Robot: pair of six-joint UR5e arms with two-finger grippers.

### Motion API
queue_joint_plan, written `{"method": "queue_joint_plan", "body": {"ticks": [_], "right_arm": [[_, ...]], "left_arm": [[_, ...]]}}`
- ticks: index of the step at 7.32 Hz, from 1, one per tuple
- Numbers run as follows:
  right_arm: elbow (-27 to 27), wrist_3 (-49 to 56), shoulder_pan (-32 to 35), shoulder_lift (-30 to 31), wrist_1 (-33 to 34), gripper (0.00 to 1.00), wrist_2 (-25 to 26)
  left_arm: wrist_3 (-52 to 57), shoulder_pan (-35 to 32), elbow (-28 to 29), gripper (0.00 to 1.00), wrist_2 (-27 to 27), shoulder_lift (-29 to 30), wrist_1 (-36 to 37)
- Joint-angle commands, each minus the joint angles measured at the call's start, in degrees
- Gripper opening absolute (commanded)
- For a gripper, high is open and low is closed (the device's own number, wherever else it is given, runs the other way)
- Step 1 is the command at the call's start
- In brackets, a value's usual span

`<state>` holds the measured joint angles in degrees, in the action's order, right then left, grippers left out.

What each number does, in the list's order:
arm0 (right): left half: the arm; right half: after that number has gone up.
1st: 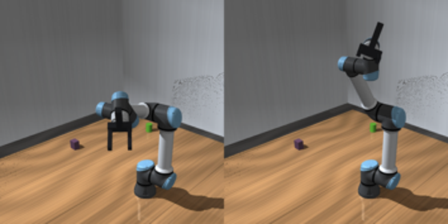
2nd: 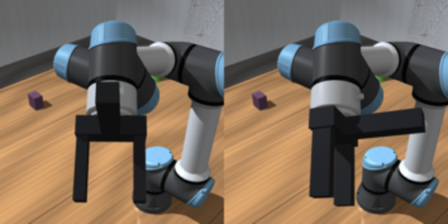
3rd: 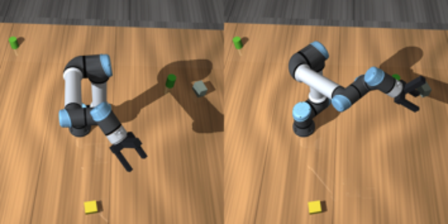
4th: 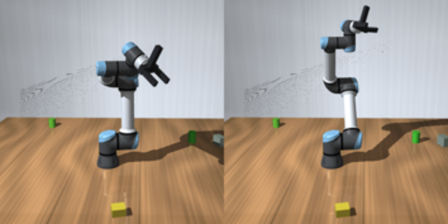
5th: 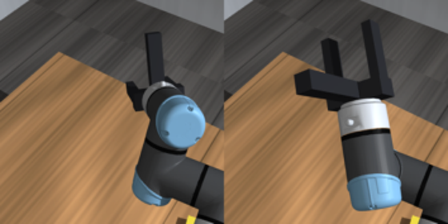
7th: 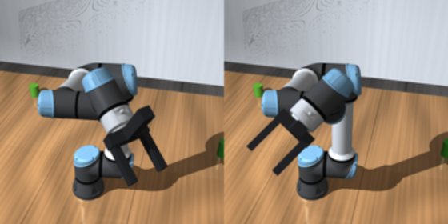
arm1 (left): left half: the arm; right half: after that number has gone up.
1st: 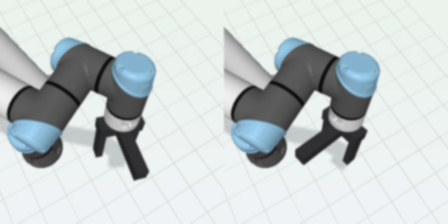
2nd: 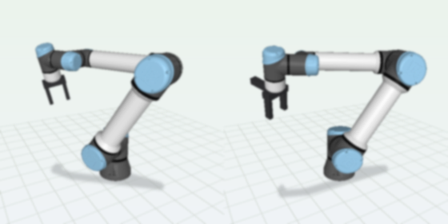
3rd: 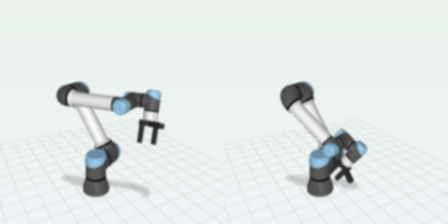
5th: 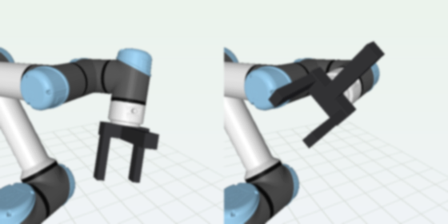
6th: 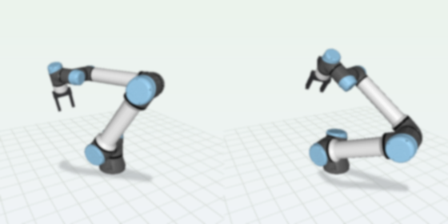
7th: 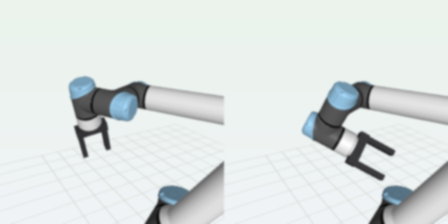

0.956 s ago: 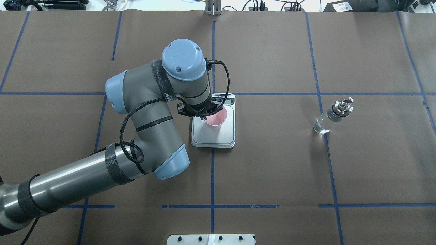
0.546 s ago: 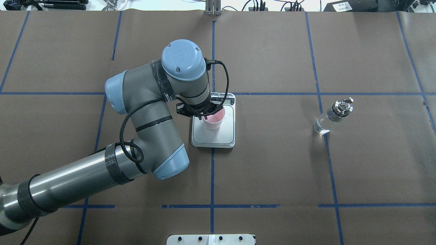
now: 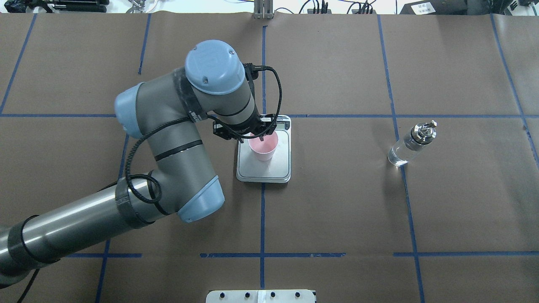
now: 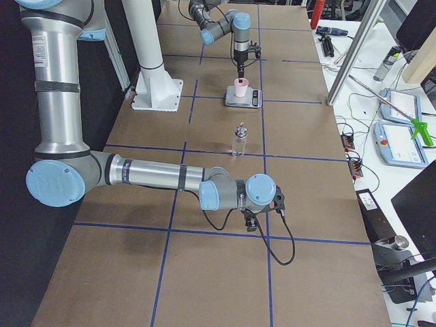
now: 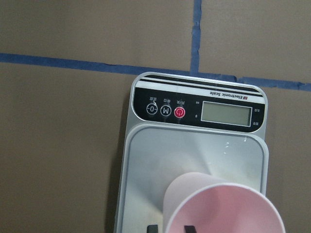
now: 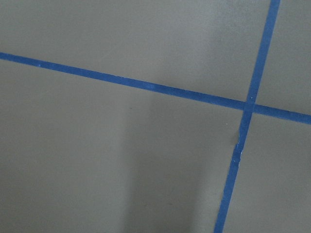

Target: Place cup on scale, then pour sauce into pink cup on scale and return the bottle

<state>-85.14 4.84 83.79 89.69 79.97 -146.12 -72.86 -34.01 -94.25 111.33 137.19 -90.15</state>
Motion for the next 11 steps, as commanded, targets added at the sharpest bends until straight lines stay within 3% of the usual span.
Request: {"method": "queue_joint_plan", "body": {"ticks": [1, 2, 3, 5, 7, 9, 11], "right_arm": [[-3.2, -0.2, -2.7, 0.2, -0.1, 1.00, 0.1], [-7.8, -1.4, -4.7, 3.2, -0.3, 1.00, 0.6], [-11.6, -2.6, -6.5, 6.3, -4.8, 1.00, 1.4], [-12.1, -22.8, -12.3, 10.7, -27.5, 1.00, 2.9], [-12.2, -39.8, -19.6, 14.4, -46.6, 1.00, 9.1], [-13.6, -54.3, -24.1, 14.6, -54.5, 1.00, 13.9], [-19.5, -61.1, -30.7, 16.2, -54.8, 1.00, 26.1]], "left_arm": [[0.3, -3.6, -15.1, 0.55, 0.1, -10.3, 0.0], [0.3, -4.3, -18.8, 0.55, 0.2, -13.2, 0.0], [0.3, -5.0, -20.5, 0.55, 0.3, -15.0, 0.0], [0.3, -6.1, -20.4, 0.55, 0.1, -16.2, 0.0], [0.5, -7.4, -20.4, 0.55, 0.0, -17.0, 0.0], [0.5, -8.1, -20.4, 0.55, -0.1, -17.6, -0.1], [0.5, -8.3, -20.4, 0.55, -0.1, -17.6, 0.0]]}}
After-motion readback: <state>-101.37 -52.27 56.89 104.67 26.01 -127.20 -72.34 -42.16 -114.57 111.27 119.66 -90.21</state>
